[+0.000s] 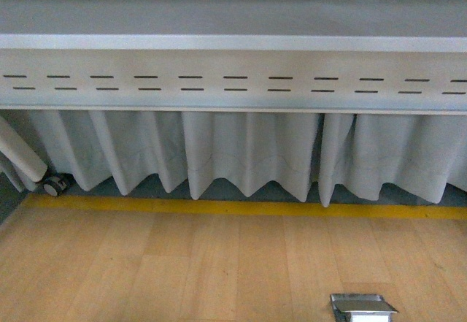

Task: Open oven

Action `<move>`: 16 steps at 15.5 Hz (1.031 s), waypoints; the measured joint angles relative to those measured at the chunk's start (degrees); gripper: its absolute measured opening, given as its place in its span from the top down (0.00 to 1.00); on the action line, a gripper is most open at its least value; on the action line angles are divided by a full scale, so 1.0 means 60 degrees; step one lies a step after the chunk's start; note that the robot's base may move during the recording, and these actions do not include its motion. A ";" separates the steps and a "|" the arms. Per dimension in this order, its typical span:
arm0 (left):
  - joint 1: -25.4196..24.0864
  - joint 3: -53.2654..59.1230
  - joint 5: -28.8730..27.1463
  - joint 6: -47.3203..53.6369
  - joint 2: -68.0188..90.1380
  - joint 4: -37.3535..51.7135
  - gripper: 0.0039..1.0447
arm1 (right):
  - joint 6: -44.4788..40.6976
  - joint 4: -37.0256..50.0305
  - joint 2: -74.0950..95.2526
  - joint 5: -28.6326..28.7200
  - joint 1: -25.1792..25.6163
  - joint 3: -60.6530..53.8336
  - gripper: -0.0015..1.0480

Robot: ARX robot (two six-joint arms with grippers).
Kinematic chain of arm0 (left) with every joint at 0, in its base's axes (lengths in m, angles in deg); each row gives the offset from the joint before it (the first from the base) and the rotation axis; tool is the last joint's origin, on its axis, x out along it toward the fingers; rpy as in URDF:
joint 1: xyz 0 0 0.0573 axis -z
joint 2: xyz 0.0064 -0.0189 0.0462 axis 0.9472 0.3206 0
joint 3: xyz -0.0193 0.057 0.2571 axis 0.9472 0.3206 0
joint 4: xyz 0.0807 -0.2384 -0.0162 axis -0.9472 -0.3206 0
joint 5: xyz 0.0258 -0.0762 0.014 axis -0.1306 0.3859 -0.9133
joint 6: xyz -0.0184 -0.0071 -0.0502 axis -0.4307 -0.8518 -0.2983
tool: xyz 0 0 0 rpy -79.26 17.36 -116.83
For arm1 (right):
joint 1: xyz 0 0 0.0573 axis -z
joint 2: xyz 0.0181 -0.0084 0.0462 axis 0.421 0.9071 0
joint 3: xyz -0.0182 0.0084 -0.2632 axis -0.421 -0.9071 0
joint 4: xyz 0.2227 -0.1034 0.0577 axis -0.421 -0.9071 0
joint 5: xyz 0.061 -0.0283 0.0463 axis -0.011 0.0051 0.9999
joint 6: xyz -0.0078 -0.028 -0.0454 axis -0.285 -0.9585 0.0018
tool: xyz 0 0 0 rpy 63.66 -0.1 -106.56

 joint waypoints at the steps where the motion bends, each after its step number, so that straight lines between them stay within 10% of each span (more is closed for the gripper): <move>1: 0.0000 0.0000 0.0000 0.0000 0.0000 -0.0004 0.06 | 0.0000 0.0000 0.0000 0.0000 0.0000 0.0000 0.06; 16: 0.0000 0.0000 -0.0015 0.0000 0.0000 -0.0015 0.06 | 0.0000 -0.0015 0.0004 -0.0004 0.0000 0.0000 0.06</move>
